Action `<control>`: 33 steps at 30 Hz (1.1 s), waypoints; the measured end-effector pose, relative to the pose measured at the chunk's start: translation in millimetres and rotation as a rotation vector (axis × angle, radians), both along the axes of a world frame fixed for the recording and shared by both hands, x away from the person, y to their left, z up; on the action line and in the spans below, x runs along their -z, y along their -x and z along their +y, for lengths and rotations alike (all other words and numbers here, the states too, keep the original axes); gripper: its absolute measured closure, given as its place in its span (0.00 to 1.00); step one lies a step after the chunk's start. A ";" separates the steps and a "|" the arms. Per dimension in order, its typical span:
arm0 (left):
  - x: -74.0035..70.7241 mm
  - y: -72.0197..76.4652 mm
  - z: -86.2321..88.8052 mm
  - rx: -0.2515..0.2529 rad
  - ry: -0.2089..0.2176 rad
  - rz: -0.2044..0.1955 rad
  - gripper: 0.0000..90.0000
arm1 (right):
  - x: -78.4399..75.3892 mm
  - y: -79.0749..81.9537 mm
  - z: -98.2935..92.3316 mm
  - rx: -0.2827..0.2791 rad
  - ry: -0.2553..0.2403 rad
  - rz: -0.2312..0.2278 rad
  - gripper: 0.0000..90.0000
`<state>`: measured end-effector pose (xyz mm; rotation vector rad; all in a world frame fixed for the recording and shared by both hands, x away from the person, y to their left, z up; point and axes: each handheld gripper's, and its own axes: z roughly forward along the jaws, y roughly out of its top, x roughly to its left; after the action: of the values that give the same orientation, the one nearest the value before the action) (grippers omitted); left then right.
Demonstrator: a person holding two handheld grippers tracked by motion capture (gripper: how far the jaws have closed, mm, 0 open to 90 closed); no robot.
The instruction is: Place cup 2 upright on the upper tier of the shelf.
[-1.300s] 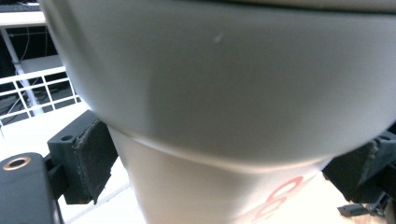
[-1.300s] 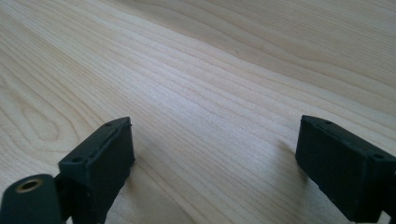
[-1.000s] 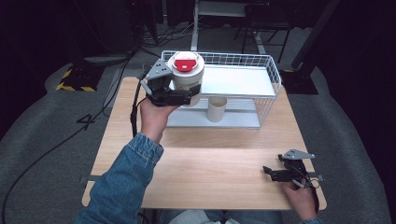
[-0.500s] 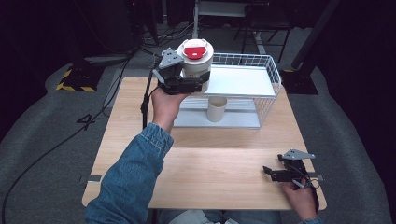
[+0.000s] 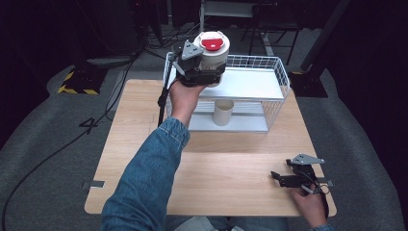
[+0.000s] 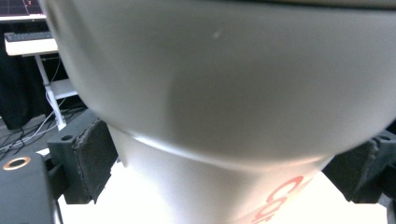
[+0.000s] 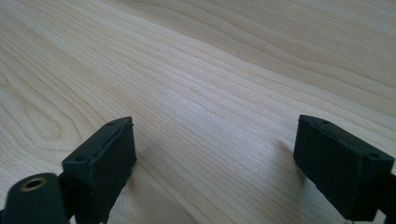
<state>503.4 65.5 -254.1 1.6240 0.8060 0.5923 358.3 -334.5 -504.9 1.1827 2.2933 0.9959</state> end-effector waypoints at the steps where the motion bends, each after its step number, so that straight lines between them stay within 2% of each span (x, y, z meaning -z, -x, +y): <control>1: -0.6 -3.0 -1.2 0.000 -0.001 0.003 0.11 | 0.0 0.0 0.0 0.000 0.000 0.000 0.15; 7: -1.7 -19.1 -10.7 -0.005 0.032 0.002 0.11 | 0.0 0.1 0.2 0.001 -0.002 0.000 0.15; 14: 1.6 -33.9 -20.5 -0.042 0.008 0.006 0.11 | -0.2 0.3 0.2 -0.003 -0.005 -0.001 0.16; 18: 5.5 -39.7 -26.2 -0.082 -0.007 0.001 0.11 | -0.2 0.3 0.1 -0.006 -0.007 -0.001 0.16; 21: 9.7 -45.4 -30.6 -0.085 -0.002 0.021 0.11 | -0.2 0.4 0.2 -0.006 -0.006 -0.001 0.17; 27: 15.1 -53.2 -38.5 -0.099 0.003 0.035 0.11 | -0.2 0.6 0.4 -0.009 -0.007 0.000 0.17; 33: 21.3 -58.7 -41.7 -0.105 -0.014 0.054 0.11 | -0.3 0.6 0.4 -0.010 -0.007 0.001 0.17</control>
<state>562.1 23.8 -275.4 1.6234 0.9338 0.6313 357.7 -334.1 -504.6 1.1763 2.3006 1.0082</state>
